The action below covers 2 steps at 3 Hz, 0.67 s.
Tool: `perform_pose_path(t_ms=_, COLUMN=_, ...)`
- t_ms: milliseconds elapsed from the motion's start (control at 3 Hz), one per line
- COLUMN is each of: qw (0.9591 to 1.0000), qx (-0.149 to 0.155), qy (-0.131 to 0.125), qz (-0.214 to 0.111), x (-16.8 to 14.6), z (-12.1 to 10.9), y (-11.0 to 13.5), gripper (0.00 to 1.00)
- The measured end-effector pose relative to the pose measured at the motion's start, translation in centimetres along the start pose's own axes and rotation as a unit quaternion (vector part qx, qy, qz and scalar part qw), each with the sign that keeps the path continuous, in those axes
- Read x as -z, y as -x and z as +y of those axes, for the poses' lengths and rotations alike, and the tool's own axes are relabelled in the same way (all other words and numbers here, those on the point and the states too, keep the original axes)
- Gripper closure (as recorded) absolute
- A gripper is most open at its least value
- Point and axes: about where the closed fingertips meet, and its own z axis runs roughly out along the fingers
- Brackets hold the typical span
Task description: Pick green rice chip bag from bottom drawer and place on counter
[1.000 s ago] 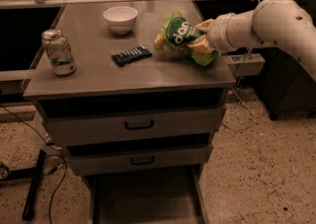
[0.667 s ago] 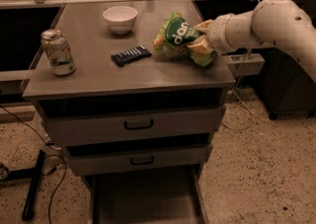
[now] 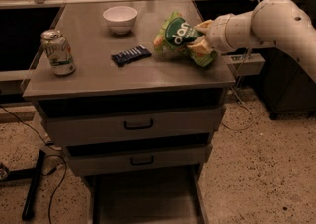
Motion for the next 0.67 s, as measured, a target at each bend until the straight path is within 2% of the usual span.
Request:
perform_pose_path(t_ms=333, qw=1.0000, qx=0.000, qy=0.000, qz=0.000, x=0.00, z=0.00, y=0.00, gripper=0.13)
perform_pose_path(t_ms=667, qw=1.0000, qx=0.000, qy=0.000, qz=0.000, x=-0.01, z=0.01, y=0.00, gripper=0.00)
